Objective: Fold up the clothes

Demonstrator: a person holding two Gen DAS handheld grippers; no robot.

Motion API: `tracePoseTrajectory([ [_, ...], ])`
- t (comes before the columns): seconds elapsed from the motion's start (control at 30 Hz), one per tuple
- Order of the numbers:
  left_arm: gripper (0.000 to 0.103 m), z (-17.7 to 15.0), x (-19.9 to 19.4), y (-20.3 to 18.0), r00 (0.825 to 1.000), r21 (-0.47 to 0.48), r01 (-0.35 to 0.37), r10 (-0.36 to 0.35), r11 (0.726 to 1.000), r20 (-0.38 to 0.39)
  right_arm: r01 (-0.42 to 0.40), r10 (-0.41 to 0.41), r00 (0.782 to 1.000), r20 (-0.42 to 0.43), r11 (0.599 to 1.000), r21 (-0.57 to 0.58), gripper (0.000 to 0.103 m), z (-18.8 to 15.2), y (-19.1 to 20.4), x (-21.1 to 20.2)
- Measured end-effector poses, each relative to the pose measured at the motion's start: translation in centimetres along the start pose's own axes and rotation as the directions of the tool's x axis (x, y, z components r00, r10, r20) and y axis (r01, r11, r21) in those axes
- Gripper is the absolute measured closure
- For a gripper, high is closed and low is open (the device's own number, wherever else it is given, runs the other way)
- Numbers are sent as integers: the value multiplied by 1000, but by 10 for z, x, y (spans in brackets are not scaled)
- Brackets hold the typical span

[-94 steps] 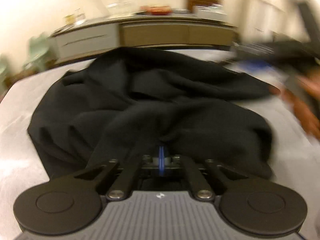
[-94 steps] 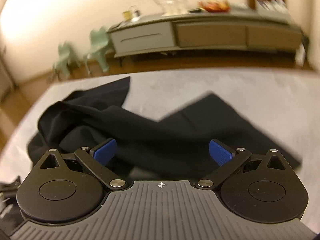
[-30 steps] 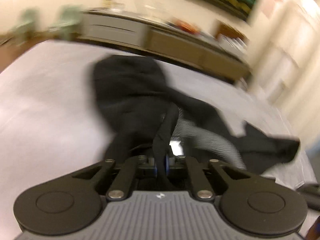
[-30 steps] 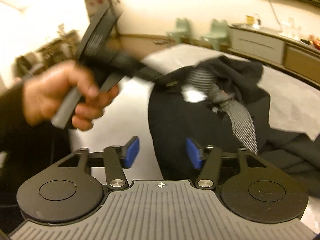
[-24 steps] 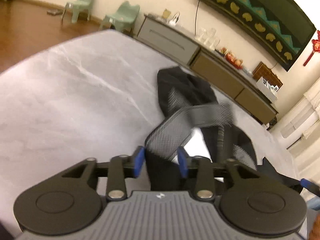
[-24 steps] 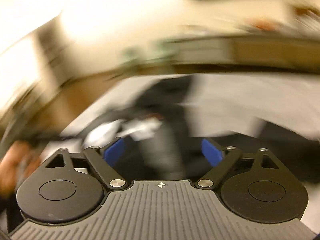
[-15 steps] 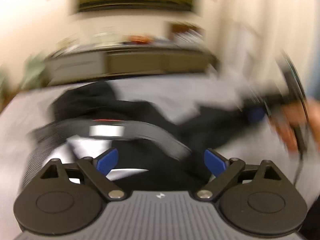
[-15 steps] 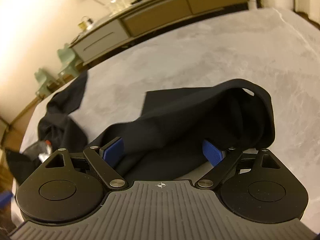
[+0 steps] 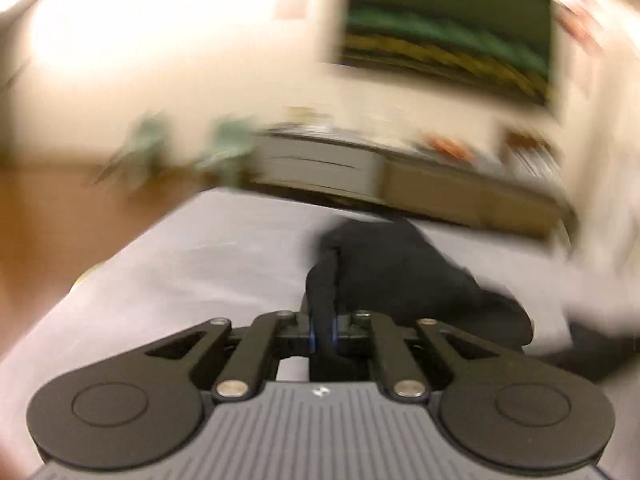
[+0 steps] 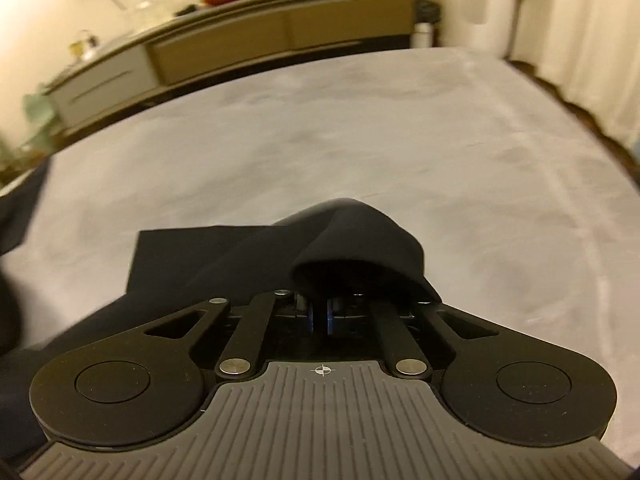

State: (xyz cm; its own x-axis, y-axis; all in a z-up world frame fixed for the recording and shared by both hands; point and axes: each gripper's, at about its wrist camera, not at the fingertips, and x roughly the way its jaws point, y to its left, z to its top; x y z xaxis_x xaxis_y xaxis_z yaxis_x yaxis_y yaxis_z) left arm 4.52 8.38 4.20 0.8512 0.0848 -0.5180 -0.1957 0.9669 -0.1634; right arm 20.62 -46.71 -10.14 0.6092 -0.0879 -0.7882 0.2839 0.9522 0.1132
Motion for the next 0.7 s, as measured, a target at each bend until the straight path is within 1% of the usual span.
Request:
tracePoseTrajectory([
  [0.03, 95, 7, -7, 23, 1000, -74, -29, 28, 997, -8, 1, -1, 1000, -3, 1000, 13, 99, 1, -3, -1],
  [0.07, 97, 8, -10, 31, 997, -96, -69, 68, 993, -21, 2, -2, 1000, -7, 1000, 27, 99, 2, -6, -1],
  [0.1, 99, 8, -11, 32, 997, -91, -71, 68, 993, -36, 38, -38, 999, 3, 999, 17, 99, 2, -2, -2],
  [0.13, 95, 8, -11, 32, 998, -82, -23, 18, 996, -58, 84, -83, 996, 29, 996, -31, 96, 1, 5, -7],
  [0.17, 93, 9, -11, 30, 996, -84, 27, -33, 996, -79, 93, -90, 995, 43, 994, -59, 91, 0, 10, -12],
  [0.2, 88, 8, -11, 26, 993, -89, 72, -80, 993, -90, 69, -67, 997, 49, 996, -55, 84, 0, 10, -21],
  [0.23, 85, 9, -11, 20, 989, -79, 106, -113, 991, -92, 39, -37, 997, 61, 999, -36, 72, -1, 8, -31],
  [0.27, 82, 10, -10, 14, 987, -63, 131, -136, 989, -90, 6, -5, 997, 77, 1000, -17, 62, -2, 5, -41],
  [0.3, 69, 11, -8, 9, 986, -35, 141, -143, 989, -82, -18, 19, 995, 98, 1000, -3, 46, -3, 1, -49],
  [0.33, 46, 12, -3, 0, 986, -7, 146, -146, 989, -75, -33, 31, 992, 125, 999, 11, 36, -3, -3, -56],
  [0.4, 25, 12, 8, -19, 989, 54, 133, -130, 990, -68, -44, 42, 987, 155, 999, 11, 29, -2, -9, -59],
  [0.43, 20, 11, 14, -26, 992, 90, 109, -103, 990, -71, -44, 43, 987, 155, 999, 2, 24, -1, -12, -55],
  [0.47, 16, 11, 23, -30, 993, 122, 91, -81, 988, -84, -38, 39, 986, 160, 999, -12, 23, 2, -13, -47],
  [0.53, 15, 7, 52, -35, 987, 164, 85, -60, 983, -149, -24, 32, 985, 172, 998, -51, 22, 6, -13, -32],
  [0.6, 15, 4, 82, -37, 976, 198, 96, -53, 975, -211, -2, 19, 983, 182, 995, -95, 20, 10, -10, -20],
  [0.67, 15, 0, 104, -42, 968, 250, 100, -37, 963, -247, 29, -4, 981, 193, 992, -125, 19, 15, -8, -10],
  [0.7, 15, -2, 114, -46, 964, 272, 121, -47, 955, -261, 48, -21, 980, 199, 990, -132, 19, 17, -9, -6],
])
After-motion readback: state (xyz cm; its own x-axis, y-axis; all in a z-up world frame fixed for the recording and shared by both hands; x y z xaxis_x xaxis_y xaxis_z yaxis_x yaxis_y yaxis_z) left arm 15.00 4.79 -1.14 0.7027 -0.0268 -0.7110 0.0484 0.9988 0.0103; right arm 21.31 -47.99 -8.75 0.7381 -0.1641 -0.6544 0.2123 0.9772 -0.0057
